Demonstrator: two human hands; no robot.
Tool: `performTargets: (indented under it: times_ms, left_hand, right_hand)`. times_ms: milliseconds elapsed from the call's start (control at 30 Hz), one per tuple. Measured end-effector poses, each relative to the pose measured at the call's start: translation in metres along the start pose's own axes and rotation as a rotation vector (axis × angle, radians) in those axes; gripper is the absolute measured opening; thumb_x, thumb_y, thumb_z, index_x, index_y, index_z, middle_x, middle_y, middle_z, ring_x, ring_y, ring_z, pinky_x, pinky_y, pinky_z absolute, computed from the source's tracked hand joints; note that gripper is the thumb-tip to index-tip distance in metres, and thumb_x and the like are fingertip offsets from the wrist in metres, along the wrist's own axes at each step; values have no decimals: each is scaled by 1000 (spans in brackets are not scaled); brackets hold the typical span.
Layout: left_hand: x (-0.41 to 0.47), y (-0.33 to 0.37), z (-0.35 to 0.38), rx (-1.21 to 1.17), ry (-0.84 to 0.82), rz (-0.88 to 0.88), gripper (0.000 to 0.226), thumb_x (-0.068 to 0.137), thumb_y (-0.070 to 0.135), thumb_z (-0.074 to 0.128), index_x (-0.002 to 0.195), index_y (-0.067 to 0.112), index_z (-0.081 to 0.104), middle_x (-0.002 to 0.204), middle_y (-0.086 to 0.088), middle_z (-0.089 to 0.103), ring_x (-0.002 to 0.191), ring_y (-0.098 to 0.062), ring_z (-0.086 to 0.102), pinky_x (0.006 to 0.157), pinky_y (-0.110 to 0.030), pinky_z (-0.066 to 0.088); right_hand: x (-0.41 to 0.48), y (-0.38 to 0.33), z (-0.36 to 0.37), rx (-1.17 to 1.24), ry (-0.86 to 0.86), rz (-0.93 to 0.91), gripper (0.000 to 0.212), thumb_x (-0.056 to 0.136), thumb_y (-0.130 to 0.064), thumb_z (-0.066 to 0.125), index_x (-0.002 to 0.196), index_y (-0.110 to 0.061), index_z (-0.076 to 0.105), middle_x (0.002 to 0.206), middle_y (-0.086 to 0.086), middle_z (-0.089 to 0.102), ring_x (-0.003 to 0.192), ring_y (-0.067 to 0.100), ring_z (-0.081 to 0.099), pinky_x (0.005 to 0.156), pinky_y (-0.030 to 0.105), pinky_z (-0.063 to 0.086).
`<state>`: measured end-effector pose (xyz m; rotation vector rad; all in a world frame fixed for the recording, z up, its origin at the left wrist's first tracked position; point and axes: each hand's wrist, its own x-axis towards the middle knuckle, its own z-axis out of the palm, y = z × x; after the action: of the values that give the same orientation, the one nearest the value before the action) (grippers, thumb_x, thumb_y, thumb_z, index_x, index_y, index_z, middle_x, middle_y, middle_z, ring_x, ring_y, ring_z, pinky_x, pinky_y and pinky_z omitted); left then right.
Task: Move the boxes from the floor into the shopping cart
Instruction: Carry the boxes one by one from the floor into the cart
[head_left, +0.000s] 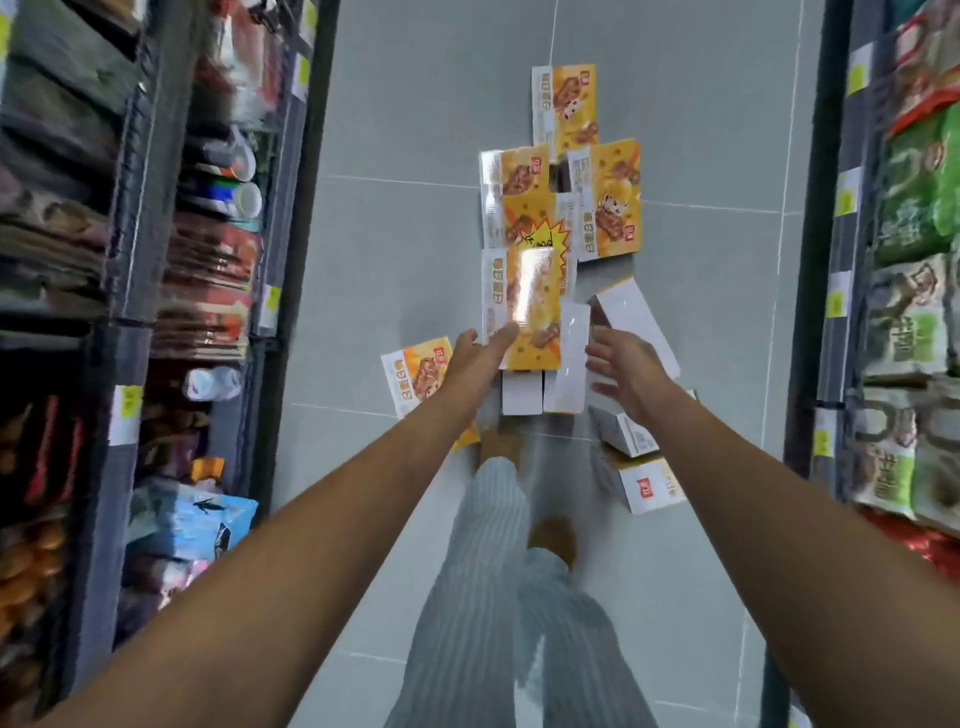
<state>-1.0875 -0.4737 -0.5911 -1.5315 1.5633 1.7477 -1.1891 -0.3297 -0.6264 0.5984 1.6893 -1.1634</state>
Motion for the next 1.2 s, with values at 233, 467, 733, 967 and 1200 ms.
performTargets:
  times_ms: [233,467,733,967,1200]
  left_hand:
    - [157,-31,16,-15,11,-111,75,92,48,52,150,12,21,154,-8,28,140,-28,31,110,-39,30]
    - [267,-74,33,-85,-20,-123,66,96,42,48,149,11,21,143,-6,43,104,-14,48,82,-24,35]
    - [336,-115,38,-192,-139,-122,75,83,56,58,144,21,33,122,-8,65,100,-23,68,92,-49,52]
    - [330,-123,41,-287,-176,-64,49,92,32,59,135,14,45,113,-9,68,97,-26,69,90,-48,54]
    - [271,-137,48,-497,-115,-135,96,56,63,76,138,26,43,126,-9,64,110,-30,64,93,-58,49]
  right_hand:
    - [135,22,25,-92,37,33,32,91,-36,62,117,-19,52,121,3,53,115,21,50,99,41,41]
    - [250,54,41,-114,46,5,69,93,-36,61,150,-13,28,148,6,41,123,20,45,97,37,38]
    - [310,88,48,-83,-102,-22,79,72,-59,75,137,-26,45,131,4,62,110,24,65,94,48,53]
    - [301,75,41,-144,-241,-88,52,88,-48,62,134,-25,52,119,1,70,104,20,70,88,40,56]
    - [245,45,38,-294,-82,-199,48,85,-46,69,125,-20,60,108,-1,70,83,6,69,61,16,53]
